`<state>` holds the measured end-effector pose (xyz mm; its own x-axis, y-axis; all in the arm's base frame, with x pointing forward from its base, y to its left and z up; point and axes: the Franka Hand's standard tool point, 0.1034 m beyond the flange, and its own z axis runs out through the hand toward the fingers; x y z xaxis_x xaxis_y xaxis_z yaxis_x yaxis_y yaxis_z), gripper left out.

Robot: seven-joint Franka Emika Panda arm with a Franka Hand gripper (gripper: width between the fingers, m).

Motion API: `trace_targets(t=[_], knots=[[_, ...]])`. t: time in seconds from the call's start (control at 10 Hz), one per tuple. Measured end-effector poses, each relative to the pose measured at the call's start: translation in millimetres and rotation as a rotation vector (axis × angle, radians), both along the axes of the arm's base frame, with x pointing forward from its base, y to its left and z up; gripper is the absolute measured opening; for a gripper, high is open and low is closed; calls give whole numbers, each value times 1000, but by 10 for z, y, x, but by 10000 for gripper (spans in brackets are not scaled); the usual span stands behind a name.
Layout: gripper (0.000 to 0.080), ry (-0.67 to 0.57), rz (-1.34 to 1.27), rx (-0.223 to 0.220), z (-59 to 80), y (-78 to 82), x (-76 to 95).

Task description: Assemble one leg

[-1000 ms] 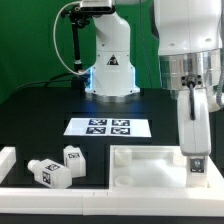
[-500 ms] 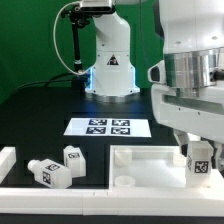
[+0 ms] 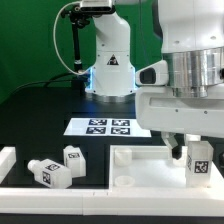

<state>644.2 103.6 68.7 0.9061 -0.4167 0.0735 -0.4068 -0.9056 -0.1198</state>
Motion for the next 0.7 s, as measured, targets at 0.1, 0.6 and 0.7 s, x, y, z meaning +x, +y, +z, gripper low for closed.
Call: trace_targets(t=[0.1, 0.6, 0.7], knots=[[649, -13, 220, -47, 8, -32, 18], [284, -3, 93, -34, -6, -22, 12], [285, 2, 26, -26, -6, -23, 11]])
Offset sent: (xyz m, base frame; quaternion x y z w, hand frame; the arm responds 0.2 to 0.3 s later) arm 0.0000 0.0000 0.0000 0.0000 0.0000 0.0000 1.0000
